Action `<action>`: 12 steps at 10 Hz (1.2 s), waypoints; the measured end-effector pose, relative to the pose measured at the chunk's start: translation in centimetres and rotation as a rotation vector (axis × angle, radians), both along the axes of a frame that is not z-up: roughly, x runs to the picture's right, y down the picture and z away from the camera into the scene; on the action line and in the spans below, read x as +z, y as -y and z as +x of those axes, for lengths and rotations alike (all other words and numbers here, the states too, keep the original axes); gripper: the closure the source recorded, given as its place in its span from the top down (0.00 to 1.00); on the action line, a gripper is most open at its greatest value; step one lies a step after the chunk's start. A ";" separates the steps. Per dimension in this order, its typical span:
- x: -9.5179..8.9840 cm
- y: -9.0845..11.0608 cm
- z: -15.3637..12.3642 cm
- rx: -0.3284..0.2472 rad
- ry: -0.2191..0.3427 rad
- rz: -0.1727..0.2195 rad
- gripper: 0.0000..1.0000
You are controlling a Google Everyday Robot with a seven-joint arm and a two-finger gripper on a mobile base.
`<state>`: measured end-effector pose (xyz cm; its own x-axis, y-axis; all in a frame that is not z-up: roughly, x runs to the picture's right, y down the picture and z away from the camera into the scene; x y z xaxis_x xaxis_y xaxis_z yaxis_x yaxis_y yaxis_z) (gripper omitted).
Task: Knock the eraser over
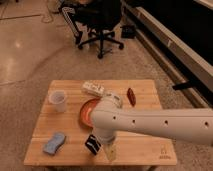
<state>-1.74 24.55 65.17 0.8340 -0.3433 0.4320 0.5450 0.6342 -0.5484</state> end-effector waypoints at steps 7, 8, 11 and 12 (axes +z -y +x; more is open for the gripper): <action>-1.7 -1.4 0.2 0.013 0.006 -0.012 0.80; -2.3 -1.9 0.2 0.014 0.011 -0.017 0.80; -3.9 -2.8 -0.2 0.009 0.052 -0.024 0.80; -4.1 -2.8 -0.3 0.013 0.062 -0.025 0.76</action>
<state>-2.00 27.36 61.05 0.8095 -0.3212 0.4915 0.5705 0.6278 -0.5295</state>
